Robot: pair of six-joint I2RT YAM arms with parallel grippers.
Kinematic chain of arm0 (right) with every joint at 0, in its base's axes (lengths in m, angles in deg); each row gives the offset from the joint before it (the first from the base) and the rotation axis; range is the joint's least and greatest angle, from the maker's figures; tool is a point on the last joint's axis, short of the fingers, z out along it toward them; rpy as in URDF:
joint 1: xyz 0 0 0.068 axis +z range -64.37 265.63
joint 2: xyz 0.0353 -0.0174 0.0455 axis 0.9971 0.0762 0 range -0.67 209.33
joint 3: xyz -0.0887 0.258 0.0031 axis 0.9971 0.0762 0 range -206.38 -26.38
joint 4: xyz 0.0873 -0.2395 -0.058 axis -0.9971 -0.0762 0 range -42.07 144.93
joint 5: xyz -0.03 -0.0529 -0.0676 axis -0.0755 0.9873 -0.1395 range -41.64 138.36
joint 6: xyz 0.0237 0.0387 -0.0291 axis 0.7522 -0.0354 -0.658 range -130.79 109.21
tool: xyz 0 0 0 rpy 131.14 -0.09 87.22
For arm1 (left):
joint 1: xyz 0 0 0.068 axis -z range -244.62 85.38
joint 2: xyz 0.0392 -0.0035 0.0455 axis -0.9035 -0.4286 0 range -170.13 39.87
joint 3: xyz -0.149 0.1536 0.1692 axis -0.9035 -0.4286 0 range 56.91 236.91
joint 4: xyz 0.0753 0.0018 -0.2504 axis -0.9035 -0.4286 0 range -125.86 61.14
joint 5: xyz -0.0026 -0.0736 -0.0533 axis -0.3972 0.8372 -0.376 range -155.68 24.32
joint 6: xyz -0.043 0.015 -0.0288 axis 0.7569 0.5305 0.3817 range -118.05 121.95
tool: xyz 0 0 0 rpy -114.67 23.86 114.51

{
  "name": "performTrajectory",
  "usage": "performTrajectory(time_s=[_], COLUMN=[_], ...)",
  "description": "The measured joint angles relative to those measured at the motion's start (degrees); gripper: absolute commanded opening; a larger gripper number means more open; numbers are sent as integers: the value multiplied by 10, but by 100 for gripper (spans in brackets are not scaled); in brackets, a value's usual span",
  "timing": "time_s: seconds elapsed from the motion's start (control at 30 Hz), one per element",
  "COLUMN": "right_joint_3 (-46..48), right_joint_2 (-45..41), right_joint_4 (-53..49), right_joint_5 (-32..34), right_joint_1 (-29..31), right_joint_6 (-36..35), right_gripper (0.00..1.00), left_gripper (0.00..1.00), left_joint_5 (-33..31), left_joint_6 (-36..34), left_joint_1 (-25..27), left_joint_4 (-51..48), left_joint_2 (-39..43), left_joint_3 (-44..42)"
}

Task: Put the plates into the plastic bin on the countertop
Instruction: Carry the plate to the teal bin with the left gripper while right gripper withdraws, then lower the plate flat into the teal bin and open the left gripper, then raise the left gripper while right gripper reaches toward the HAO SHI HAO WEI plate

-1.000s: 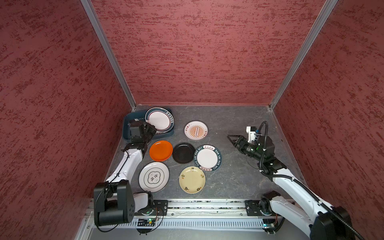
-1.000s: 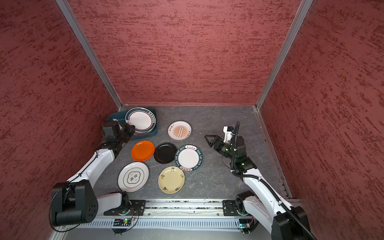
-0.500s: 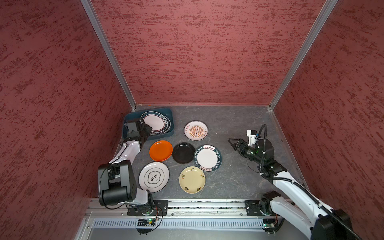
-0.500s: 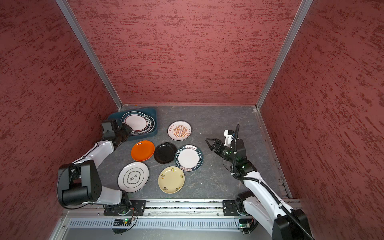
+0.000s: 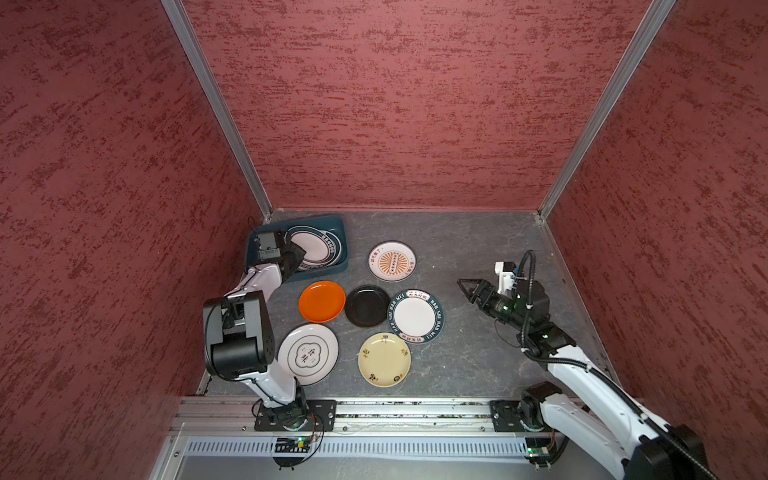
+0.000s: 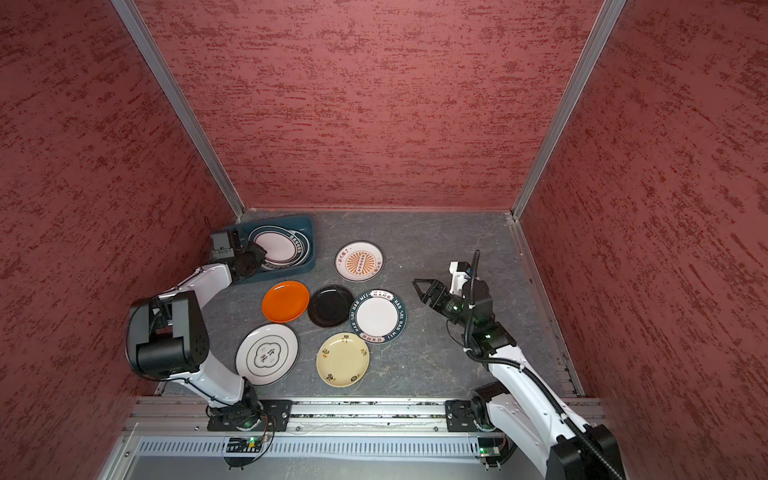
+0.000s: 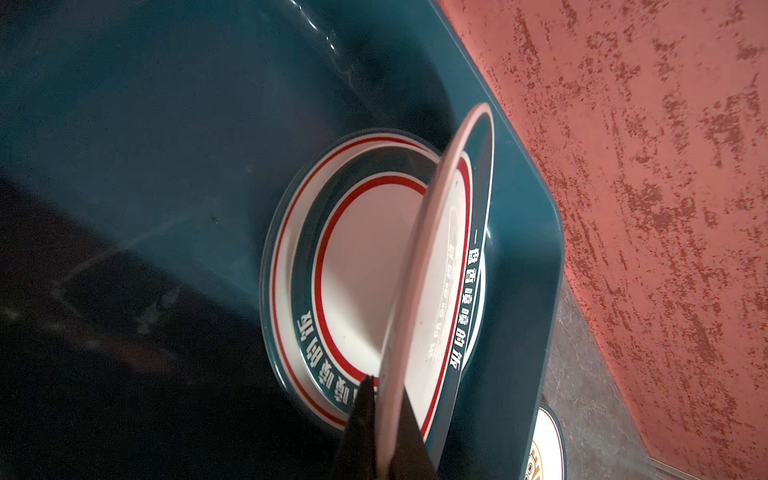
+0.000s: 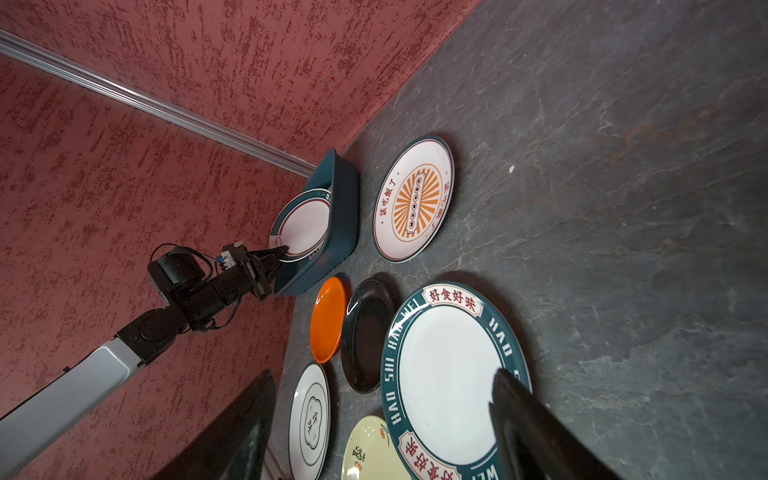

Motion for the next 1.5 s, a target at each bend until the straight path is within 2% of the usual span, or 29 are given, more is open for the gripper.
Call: performTrajectory(time_s=[0.1,0.3,0.6,1.0,1.33,1.5], right_joint_3=[0,1,1,1,1,7], right_joint_2=[0,7,18,31,31,36], right_joint_4=[-5,-13,-17,-52,-61,-63], right_joint_5=[2,5,13,29,30,20], right_joint_1=[0,0,0,0,0,0], right_joint_6=[-1,-5,-5,-14,-14,-18], right_gripper=[82,82,82,82,82,81], left_gripper=[12,38,49,88,99,99], left_joint_5=[5,7,-9,-20,-38,-50], left_joint_6=[-6,-25,-36,-55,-71,-73], left_joint_1=[0,1,4,18,32,59], left_joint_4=[-8,-24,-42,-59,-72,-71], left_joint_2=[-22,-41,-44,-49,-35,46], left_joint_3=[17,41,50,71,85,50])
